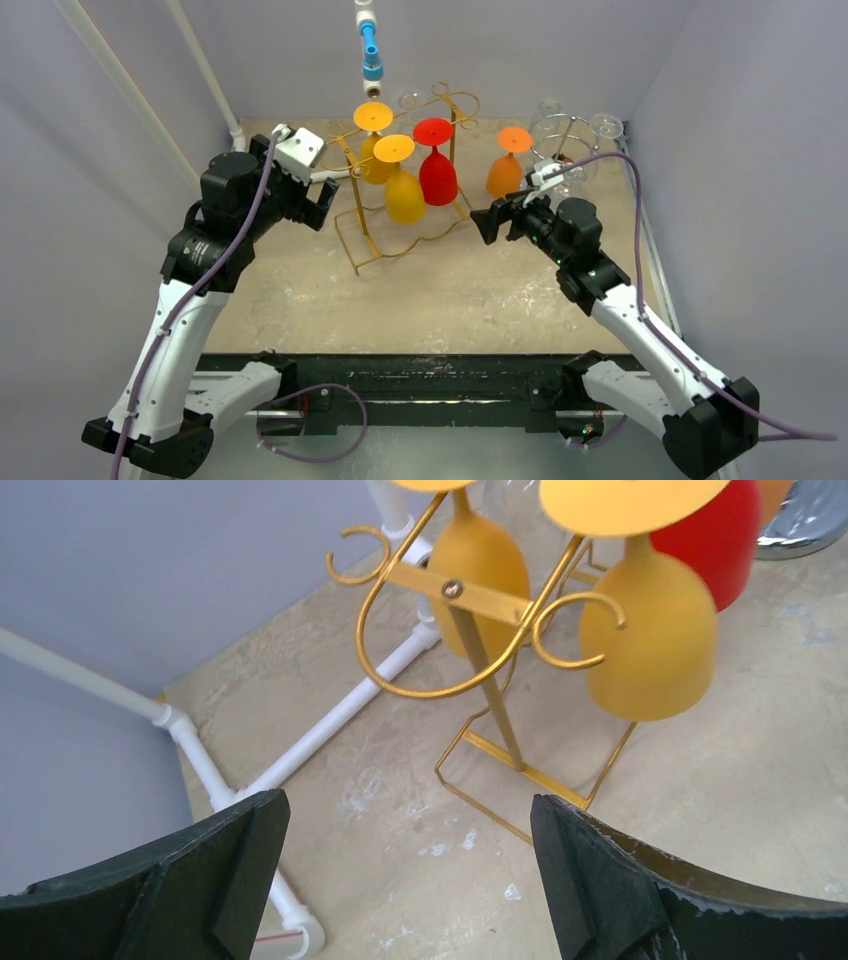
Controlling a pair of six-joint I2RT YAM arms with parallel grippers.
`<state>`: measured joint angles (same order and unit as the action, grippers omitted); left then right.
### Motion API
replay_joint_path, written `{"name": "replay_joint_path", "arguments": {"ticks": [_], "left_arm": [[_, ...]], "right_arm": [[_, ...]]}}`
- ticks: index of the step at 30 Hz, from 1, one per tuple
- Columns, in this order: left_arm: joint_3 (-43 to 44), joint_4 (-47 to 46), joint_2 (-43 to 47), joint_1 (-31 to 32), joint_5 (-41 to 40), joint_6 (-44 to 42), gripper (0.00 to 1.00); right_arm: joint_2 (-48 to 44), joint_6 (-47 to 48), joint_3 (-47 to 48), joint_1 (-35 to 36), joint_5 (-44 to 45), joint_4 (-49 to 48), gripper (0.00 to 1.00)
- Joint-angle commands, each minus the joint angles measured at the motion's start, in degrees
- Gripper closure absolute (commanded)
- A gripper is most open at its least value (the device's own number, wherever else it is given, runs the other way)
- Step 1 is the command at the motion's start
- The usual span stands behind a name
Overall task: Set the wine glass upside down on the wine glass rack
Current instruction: Turn the wine glass upside down at the wine rack, then move the wine rack to the center of the board.
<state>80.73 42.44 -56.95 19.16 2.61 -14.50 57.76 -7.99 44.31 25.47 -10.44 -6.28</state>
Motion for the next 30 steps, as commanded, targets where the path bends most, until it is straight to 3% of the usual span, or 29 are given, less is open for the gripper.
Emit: {"name": "replay_joint_path", "arguments": {"ticks": [1, 4, 9, 14, 17, 23, 30], "left_arm": [[-6.7, -4.97, 3.29, -1.79, -8.41, 0.67, 0.0], [-12.26, -7.29, 5.63, -4.65, -8.15, 0.17, 0.0], [-20.07, -10.73, 7.44, -10.41, -5.33, -0.65, 0.0], [-26.05, -15.29, 6.2, -19.54, 3.06, -0.19, 0.0], [-29.21, -18.43, 4.04, -25.3, 7.68, -0.53, 0.0], [-36.22, -25.85, 1.93, -28.07, 10.35, 0.54, 0.0], [-42.01, -32.21, 1.52, -28.06, 11.01, 3.16, 0.0]], "right_arm": [[-8.36, -2.41, -3.22, -0.33, 11.45, 1.78, 0.01], [-11.81, -4.6, -4.35, -0.4, 17.29, 4.84, 0.01], [-13.02, -9.55, -4.73, -0.75, 34.23, 13.46, 0.01], [-18.02, -13.79, -10.41, -2.19, 50.55, 9.1, 0.01], [-18.49, -11.91, -16.0, -4.27, 48.9, 0.07, 0.01], [-7.14, -13.63, -13.52, -11.31, 36.79, 2.66, 0.02], [-3.1, -19.64, -15.57, -14.77, 32.12, 2.29, 0.22]]}}
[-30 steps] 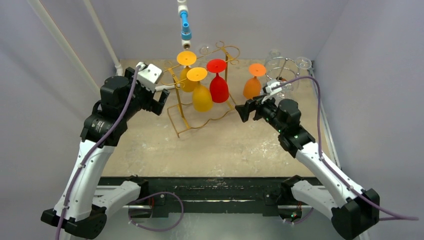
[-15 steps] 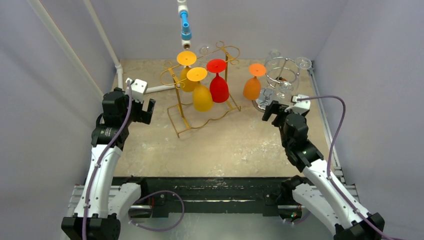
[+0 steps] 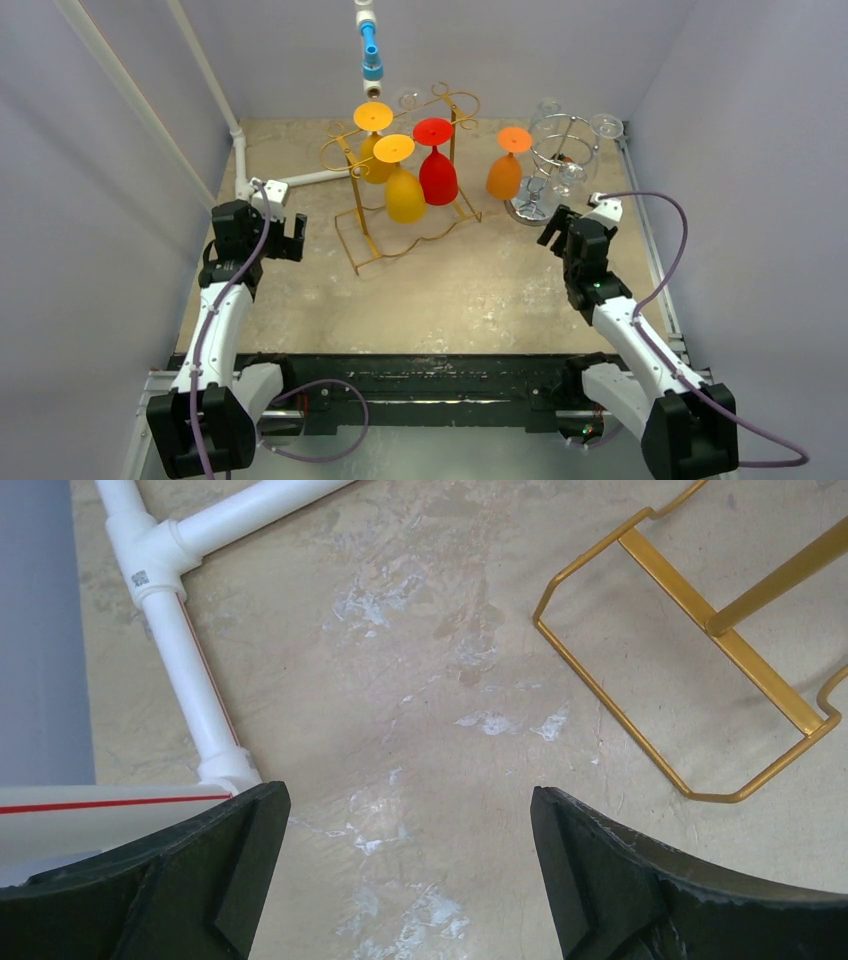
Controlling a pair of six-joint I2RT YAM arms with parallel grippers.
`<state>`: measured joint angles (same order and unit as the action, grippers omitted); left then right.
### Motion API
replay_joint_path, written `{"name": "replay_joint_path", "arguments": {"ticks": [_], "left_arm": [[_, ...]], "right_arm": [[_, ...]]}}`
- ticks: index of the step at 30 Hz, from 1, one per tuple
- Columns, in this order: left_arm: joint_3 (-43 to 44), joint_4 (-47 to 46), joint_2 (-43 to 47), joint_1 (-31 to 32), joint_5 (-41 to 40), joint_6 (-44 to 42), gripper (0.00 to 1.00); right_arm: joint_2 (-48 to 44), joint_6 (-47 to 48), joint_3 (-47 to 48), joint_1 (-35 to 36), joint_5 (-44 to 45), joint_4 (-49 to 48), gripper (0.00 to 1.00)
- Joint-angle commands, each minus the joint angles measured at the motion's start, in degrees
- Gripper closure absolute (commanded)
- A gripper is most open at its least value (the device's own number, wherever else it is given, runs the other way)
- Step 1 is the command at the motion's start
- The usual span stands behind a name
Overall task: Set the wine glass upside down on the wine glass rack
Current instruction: Move the wine rack to the center of the board.
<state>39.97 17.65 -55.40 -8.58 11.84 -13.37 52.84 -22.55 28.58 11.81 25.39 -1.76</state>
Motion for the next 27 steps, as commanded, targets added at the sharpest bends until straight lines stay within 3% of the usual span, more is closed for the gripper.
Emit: {"name": "replay_joint_path", "arguments": {"ticks": [1, 4, 8, 18, 20, 23, 27], "left_arm": [[-1.36, -7.77, -0.27, -0.37, 1.71, 2.07, 0.0], [-1.36, -8.41, -0.14, -0.46, 2.19, 2.33, 0.0], [-0.58, -8.68, 0.72, -0.47, 2.42, 2.4, 0.0], [2.07, -6.58, -0.04, -0.4, 2.72, 2.72, 0.0], [2.49, -6.66, -0.27, -0.39, 2.91, 2.95, 0.0], [3.38, -6.51, -0.94, -0.39, 3.02, 3.17, 0.0], [4.21, -6.41, -1.67, -0.43, 2.84, 3.17, 0.0]], "right_arm": [[2.95, -6.14, 0.44, -1.24, -4.93, -1.85, 0.25], [7.52, -9.48, 0.9, -1.35, -8.84, -2.38, 0.34], [14.11, -15.76, -0.29, -1.42, -10.86, -6.02, 0.62], [20.91, -30.8, -6.32, -5.91, -13.45, -20.73, 0.71], [21.93, -34.73, -9.17, -7.94, -15.5, -25.67, 0.76], [26.08, -39.21, -10.62, -11.18, -19.56, -30.54, 1.0], [33.11, -42.63, -9.27, -14.29, -25.1, -34.8, 1.0]]}}
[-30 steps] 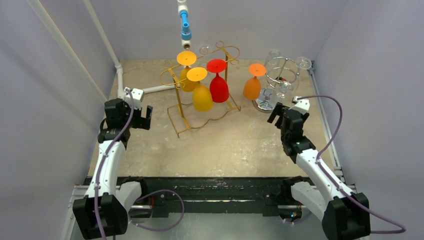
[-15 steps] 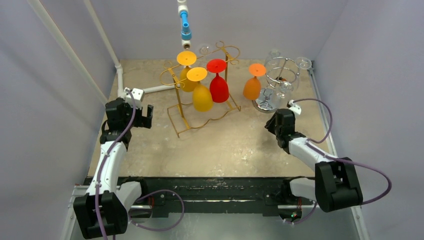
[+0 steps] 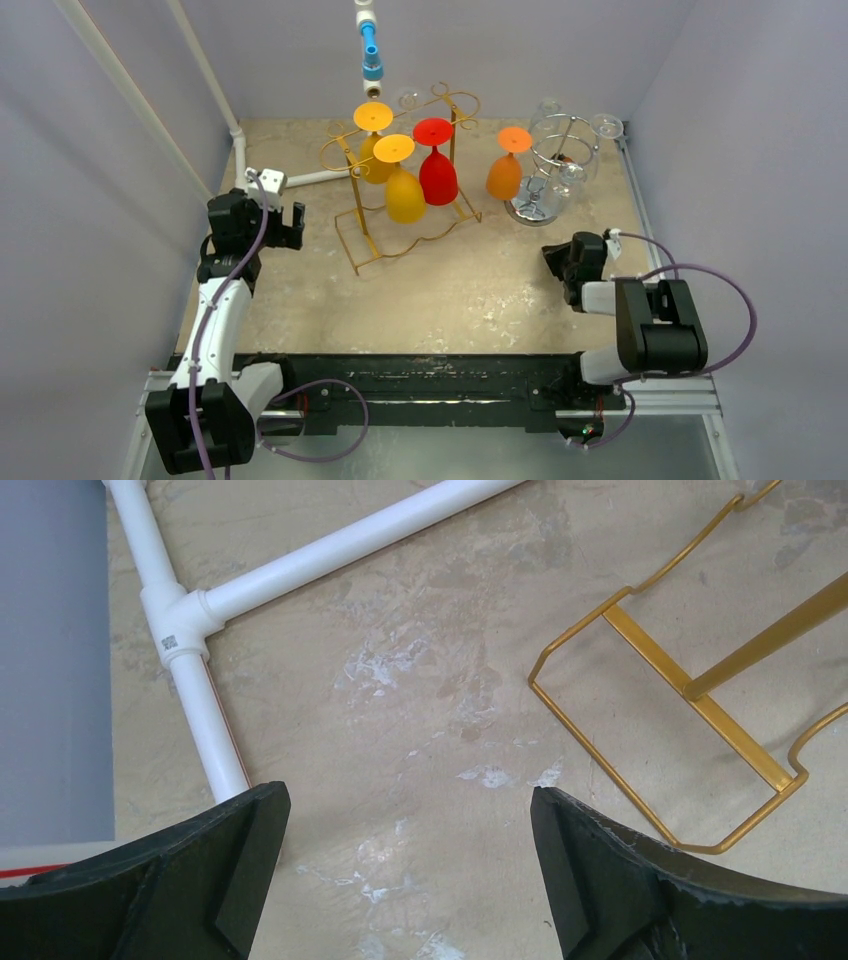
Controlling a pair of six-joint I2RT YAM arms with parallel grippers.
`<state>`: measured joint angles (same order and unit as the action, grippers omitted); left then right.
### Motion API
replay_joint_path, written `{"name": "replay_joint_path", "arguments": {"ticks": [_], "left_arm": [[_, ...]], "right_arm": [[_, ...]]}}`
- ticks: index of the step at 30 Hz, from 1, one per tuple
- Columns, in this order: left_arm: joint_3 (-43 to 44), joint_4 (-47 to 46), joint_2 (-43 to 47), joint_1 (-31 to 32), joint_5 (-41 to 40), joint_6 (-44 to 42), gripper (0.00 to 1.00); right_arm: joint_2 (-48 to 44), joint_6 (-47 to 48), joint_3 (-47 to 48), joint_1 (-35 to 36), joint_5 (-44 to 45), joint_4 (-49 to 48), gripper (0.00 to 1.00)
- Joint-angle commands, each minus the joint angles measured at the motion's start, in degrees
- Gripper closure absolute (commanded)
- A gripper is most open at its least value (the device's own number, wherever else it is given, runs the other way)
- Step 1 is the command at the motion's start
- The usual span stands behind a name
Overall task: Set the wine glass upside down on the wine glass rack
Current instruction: Move the wine rack to the center of the board.
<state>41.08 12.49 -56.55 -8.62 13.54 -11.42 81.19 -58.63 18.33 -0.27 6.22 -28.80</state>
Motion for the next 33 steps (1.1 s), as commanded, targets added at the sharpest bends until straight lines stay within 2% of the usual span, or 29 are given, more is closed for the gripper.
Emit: {"name": "replay_joint_path", "arguments": {"ticks": [1, 4, 11, 33], "left_arm": [[3.25, -1.04, -0.63, -0.43, 1.15, 1.18, 0.0], [3.62, -0.82, -0.8, -0.38, 1.0, 1.05, 0.0], [4.5, -0.88, -1.16, -0.36, 0.94, 1.21, 0.0], [7.36, -1.84, -5.05, -0.43, 0.98, 2.1, 0.0]], "right_arm": [[6.38, -7.15, 1.24, -2.67, -7.39, -9.03, 1.0], [8.25, -9.51, 1.94, -3.97, -8.09, -11.0, 1.0], [11.78, -10.34, 7.39, -4.81, -7.86, -8.09, 1.0], [24.81, -9.43, 22.47, -5.18, -10.85, -7.76, 1.0]]}}
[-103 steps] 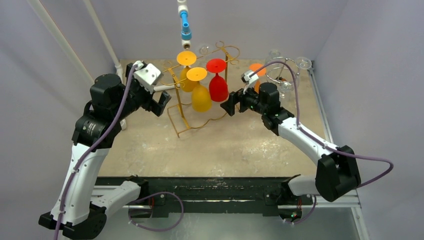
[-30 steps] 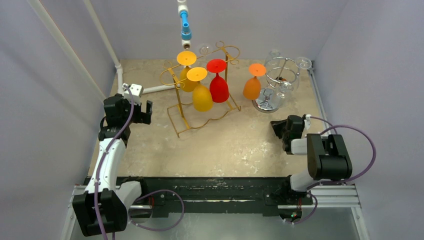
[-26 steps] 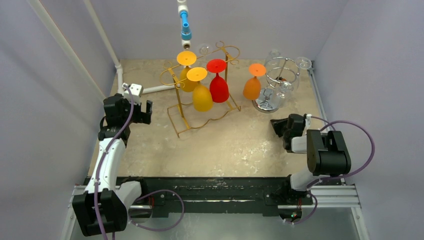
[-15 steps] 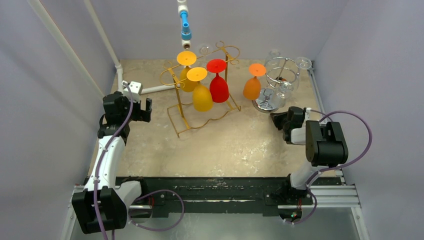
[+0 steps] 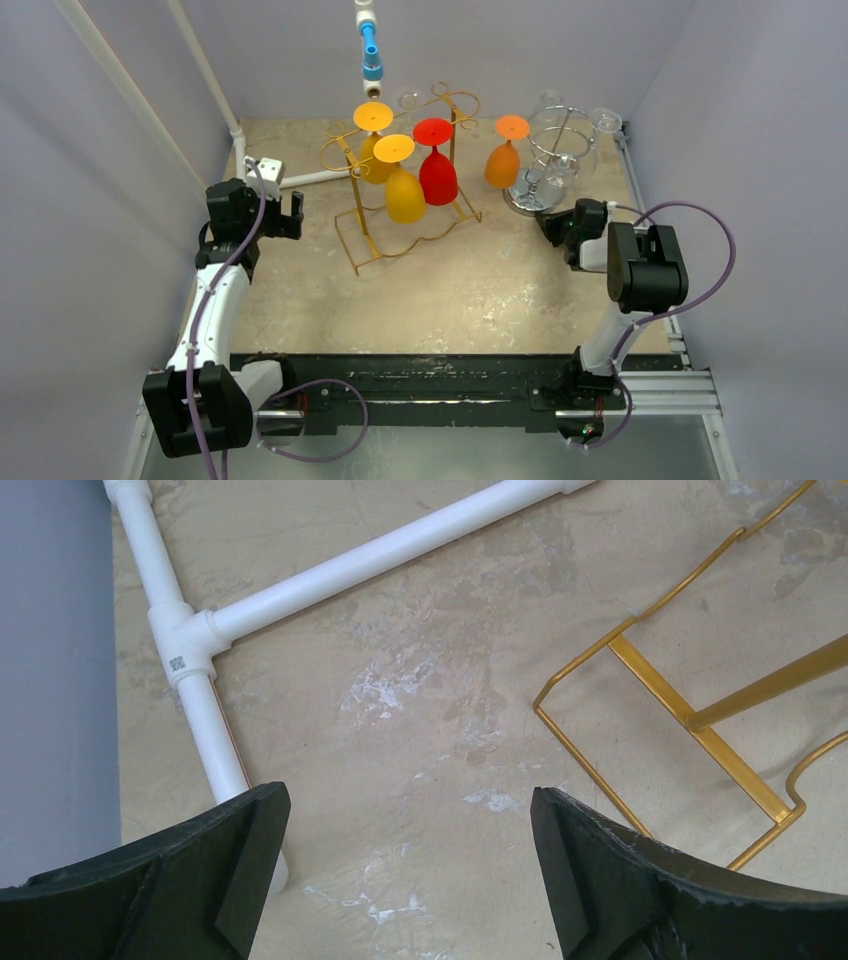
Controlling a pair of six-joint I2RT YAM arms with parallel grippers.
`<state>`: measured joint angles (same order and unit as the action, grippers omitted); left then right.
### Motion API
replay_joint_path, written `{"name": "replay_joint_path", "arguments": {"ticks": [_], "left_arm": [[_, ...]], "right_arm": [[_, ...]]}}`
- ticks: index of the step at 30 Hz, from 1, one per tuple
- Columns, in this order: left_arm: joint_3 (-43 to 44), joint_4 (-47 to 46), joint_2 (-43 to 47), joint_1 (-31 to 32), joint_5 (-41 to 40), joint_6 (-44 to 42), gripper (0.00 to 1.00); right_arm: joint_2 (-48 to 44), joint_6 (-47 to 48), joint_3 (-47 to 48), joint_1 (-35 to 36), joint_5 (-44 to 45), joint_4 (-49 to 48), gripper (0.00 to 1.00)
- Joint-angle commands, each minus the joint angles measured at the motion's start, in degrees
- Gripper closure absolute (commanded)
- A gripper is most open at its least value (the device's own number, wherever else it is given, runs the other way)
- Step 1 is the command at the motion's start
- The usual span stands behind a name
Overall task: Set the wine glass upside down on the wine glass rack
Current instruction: Move the wine rack to the center of the board.
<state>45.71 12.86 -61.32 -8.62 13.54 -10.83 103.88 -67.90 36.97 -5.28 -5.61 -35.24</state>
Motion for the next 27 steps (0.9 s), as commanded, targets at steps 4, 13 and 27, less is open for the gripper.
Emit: {"name": "replay_joint_path", "arguments": {"ticks": [4, 13, 27], "left_arm": [[2.8, -2.47, -0.89, -0.42, 0.96, 1.35, 0.0], [2.89, -4.17, -2.76, -0.36, 1.27, 2.02, 0.0], [2.7, -5.92, -2.4, -0.38, 3.4, 3.87, 0.0]], "right_arm": [[4.26, 0.4, 6.94, -0.17, 0.44, -1.06, 1.0], [7.13, 4.16, 12.77, -0.17, 0.42, 0.8, 1.0], [1.03, 13.08, 12.46, -0.43, -0.44, 4.52, 0.8]]}}
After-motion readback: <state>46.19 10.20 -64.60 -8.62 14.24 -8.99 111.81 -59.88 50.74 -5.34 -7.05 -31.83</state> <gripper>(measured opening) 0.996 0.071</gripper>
